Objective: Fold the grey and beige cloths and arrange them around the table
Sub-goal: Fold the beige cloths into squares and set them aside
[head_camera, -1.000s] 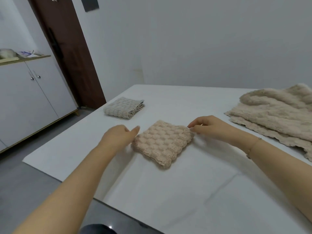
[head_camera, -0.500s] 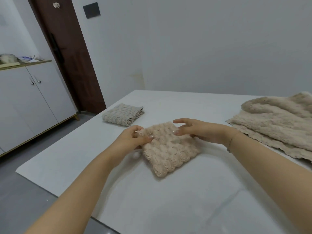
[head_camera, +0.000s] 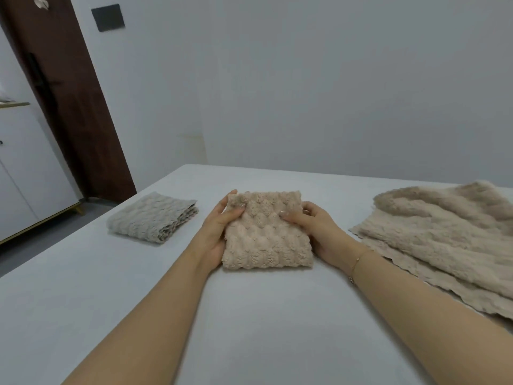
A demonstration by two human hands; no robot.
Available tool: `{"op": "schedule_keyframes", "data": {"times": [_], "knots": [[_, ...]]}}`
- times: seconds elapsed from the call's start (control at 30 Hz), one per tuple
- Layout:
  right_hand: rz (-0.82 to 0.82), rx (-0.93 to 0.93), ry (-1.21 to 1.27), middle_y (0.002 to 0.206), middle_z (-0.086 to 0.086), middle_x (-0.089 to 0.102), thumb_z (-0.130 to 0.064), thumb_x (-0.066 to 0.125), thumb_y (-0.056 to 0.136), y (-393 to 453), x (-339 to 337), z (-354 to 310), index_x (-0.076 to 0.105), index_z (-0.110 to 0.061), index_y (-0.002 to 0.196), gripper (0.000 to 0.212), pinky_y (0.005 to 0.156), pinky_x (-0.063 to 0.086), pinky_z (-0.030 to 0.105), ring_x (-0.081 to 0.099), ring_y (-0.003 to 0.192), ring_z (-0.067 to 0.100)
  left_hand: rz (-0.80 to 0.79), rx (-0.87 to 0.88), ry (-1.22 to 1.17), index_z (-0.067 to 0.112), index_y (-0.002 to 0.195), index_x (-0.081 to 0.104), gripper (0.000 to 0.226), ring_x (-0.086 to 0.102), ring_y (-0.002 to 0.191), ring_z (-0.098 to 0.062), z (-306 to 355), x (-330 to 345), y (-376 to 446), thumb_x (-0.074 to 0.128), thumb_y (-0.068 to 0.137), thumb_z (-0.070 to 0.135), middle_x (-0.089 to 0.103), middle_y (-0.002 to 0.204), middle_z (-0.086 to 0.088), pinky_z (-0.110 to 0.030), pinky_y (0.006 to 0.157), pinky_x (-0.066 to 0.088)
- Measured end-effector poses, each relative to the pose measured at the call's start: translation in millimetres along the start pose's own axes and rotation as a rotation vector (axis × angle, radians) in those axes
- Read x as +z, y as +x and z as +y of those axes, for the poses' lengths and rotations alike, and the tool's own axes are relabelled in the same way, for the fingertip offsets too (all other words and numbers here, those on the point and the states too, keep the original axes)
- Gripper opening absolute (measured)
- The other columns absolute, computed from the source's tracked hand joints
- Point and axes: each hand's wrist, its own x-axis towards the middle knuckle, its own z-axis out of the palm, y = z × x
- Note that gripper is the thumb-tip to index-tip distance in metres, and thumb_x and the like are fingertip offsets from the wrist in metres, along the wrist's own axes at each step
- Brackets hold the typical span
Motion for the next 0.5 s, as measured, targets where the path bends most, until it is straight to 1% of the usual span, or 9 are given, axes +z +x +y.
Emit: {"op": "schedule_keyframes", "data": {"times": [0.07,0.13,0.2,0.23,0.3,0.33,0.4,0.43,0.5], "knots": [[0.002,0.016,0.017,0.114,0.014,0.067,-0.017,0.077,0.076,10.7,-6.8,-1.4,0.044,-0.012,0.126,0.060,0.071,0.058,0.039,0.071,0.089,0.026,-0.083,-0.001,-0.013,0.021,0.121,0.058,0.048,0.065,0.107,-0.024,-1.3,5.7,15.3,0.062,0.078,0.001,0.066,0.120,-0.006,-0.042,0.089,0.054],[-0.063,0.051,0.045,0.120,0.012,0.066,-0.026,0.080,0.073,23.1,-14.9,-1.8,0.039,-0.018,0.134,0.074,0.085,0.055,0.045,0.068,0.102,0.028,-0.138,0.005,-0.051,0.021,0.120,0.059,0.048,0.065,0.107,-0.020,-1.3,9.1,31.9,0.062,0.076,0.002,0.066,0.121,-0.001,-0.042,0.093,0.051],[-0.142,0.092,0.107,0.132,0.012,0.059,-0.034,0.080,0.074,35.7,-21.5,-2.0,0.033,-0.015,0.142,0.085,0.101,0.046,0.048,0.060,0.117,0.028,-0.182,0.009,-0.156,0.022,0.121,0.061,0.052,0.062,0.113,-0.022,0.9,5.9,50.1,0.069,0.074,0.005,0.064,0.126,-0.002,-0.045,0.098,0.047],[-0.184,0.100,0.128,0.135,0.012,0.056,-0.034,0.077,0.076,38.2,-22.8,-3.2,0.032,-0.013,0.143,0.084,0.105,0.042,0.047,0.057,0.121,0.028,-0.214,0.009,-0.211,0.022,0.121,0.061,0.056,0.060,0.117,-0.024,2.1,4.4,58.1,0.076,0.069,0.006,0.062,0.128,-0.005,-0.047,0.100,0.046],[-0.229,0.069,0.129,0.132,0.013,0.058,-0.025,0.073,0.080,35.9,-20.1,-3.5,0.040,-0.010,0.139,0.069,0.105,0.042,0.047,0.057,0.120,0.029,-0.256,0.005,-0.242,0.021,0.120,0.063,0.066,0.058,0.119,-0.026,5.5,3.4,67.0,0.085,0.060,0.006,0.062,0.128,-0.009,-0.049,0.101,0.045],[-0.185,0.036,0.119,0.127,0.014,0.062,-0.019,0.073,0.080,38.5,-19.4,-2.4,0.044,-0.009,0.135,0.063,0.101,0.046,0.047,0.060,0.116,0.030,-0.267,-0.012,-0.215,0.019,0.124,0.061,0.069,0.057,0.120,-0.027,5.2,3.7,74.1,0.085,0.061,0.007,0.060,0.130,-0.010,-0.049,0.103,0.043],[0.001,-0.050,0.097,0.115,0.016,0.068,-0.007,0.073,0.078,47.2,-18.8,-2.9,0.048,-0.010,0.129,0.057,0.088,0.054,0.048,0.067,0.103,0.032,-0.256,-0.059,-0.115,0.016,0.134,0.052,0.066,0.055,0.123,-0.029,3.9,8.5,85.7,0.075,0.073,0.008,0.056,0.135,-0.013,-0.051,0.106,0.039],[0.097,-0.089,0.099,0.112,0.016,0.069,-0.003,0.073,0.077,54.1,-20.3,-3.8,0.049,-0.012,0.128,0.057,0.085,0.055,0.049,0.068,0.099,0.033,-0.235,-0.075,-0.068,0.013,0.135,0.050,0.061,0.056,0.121,-0.030,2.4,11.3,91.2,0.069,0.077,0.008,0.056,0.134,-0.015,-0.051,0.105,0.040],[0.197,-0.140,0.099,0.111,0.014,0.069,0.002,0.073,0.076,67.2,-24.1,-6.4,0.048,-0.016,0.129,0.061,0.083,0.055,0.051,0.068,0.097,0.032,-0.171,-0.086,-0.010,0.010,0.129,0.053,0.051,0.061,0.114,-0.029,0.5,14.5,100.7,0.064,0.079,0.007,0.061,0.128,-0.016,-0.048,0.097,0.048]]}}
